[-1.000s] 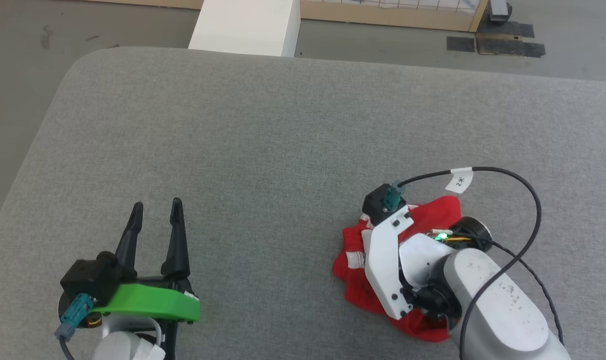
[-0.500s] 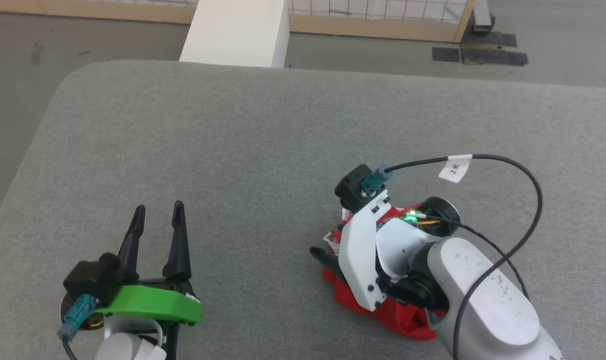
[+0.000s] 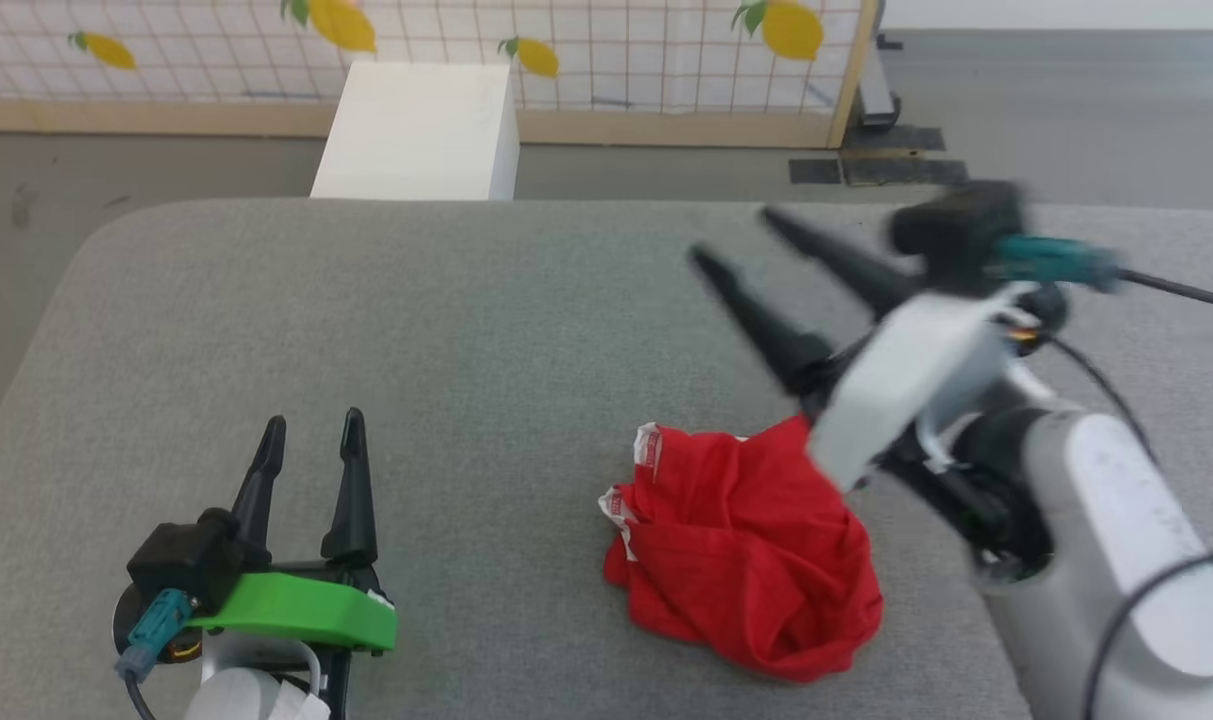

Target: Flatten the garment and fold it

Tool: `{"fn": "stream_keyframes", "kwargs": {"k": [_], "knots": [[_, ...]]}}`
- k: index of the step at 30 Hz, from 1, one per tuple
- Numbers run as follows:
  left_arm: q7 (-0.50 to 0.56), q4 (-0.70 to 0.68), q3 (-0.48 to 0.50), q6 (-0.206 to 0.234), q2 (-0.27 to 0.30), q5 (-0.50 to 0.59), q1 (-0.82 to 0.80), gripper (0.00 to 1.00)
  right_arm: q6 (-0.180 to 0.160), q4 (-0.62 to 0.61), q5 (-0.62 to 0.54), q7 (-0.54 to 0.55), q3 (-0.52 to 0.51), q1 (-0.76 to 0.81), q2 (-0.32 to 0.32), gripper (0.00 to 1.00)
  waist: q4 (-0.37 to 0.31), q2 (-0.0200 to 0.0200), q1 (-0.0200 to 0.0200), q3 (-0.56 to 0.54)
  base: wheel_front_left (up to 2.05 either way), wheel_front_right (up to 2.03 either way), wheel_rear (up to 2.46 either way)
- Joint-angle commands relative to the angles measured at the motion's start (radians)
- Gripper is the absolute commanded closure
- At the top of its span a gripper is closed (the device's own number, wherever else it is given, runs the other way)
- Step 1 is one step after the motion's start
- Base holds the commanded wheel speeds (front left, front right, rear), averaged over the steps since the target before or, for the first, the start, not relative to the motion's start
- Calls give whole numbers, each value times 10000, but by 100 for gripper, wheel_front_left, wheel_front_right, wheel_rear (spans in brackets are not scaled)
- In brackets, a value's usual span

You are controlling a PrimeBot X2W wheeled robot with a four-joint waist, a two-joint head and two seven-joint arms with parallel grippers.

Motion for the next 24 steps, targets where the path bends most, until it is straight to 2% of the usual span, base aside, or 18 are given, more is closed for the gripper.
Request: {"fn": "stream_keyframes", "kwargs": {"k": [1, 6, 12, 17, 24], "knots": [[-45, 31, 18, 23, 90, 69, -45, 0, -15, -115, -55, -566, -427, 323, -13, 0, -306, 0, 0, -305, 0, 0, 0], [-45, -25, 32, 168, 96, 222, 2, 0, -15, -403, -658, -2737, -1942, 1223, -245, 0, -514, 0, 0, -490, 0, 0, 0], [-45, -114, 75, 342, 53, 327, 92, 0, -15, -268, -1360, -4730, -3764, 2623, -2, 0, -594, 0, 0, -588, 0, 0, 0], [-45, -130, 65, 476, 26, 486, 173, 0, -15, 156, -1890, -5602, -4810, 3712, 230, 0, -561, 0, 0, -639, 0, 0, 0], [-45, -100, 87, 576, 43, 767, 244, 0, -15, 727, -2320, -6051, -5192, 4813, 446, 0, -485, 0, 0, -659, 0, 0, 0]]}}
